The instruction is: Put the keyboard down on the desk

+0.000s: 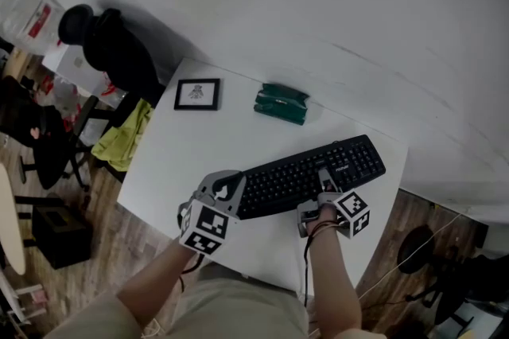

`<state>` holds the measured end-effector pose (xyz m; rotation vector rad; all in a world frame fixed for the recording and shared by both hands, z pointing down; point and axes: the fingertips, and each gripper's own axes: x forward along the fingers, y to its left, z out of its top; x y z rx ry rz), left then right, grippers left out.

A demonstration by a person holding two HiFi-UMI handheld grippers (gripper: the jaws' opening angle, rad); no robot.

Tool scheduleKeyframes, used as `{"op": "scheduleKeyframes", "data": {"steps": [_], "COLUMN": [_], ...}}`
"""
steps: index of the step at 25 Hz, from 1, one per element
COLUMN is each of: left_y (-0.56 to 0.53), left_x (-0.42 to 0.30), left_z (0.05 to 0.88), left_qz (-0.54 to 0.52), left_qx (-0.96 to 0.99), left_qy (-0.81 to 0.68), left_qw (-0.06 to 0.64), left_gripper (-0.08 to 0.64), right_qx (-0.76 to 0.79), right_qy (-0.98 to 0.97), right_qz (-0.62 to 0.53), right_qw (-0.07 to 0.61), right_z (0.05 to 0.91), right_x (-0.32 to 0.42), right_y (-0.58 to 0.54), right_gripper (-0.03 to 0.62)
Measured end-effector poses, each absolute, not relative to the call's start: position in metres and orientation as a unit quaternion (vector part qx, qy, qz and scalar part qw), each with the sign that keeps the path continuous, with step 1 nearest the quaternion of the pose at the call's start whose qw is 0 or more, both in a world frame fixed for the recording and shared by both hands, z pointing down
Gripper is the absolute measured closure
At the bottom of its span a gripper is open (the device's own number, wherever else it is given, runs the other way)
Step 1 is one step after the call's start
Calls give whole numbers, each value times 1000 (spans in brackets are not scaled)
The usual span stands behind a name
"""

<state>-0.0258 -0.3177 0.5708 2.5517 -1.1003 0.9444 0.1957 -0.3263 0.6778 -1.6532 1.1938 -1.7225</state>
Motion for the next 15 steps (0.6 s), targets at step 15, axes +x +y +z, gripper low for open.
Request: {"op": "scheduleKeyframes", "data": {"steps": [15], "left_y": [-315], "left_x": [-43], "left_z": [591], "left_qz": [333], "left_qx": [862], "left_qy": [-363], "left_qw": [121], "left_gripper": [535], "right_qx": [-619], "right_qy": [396], "right_qz": [-653], "right_qw": [182], "right_z": [701], "right_x": [185], "right_y": [-338], "right_gripper": [430]}}
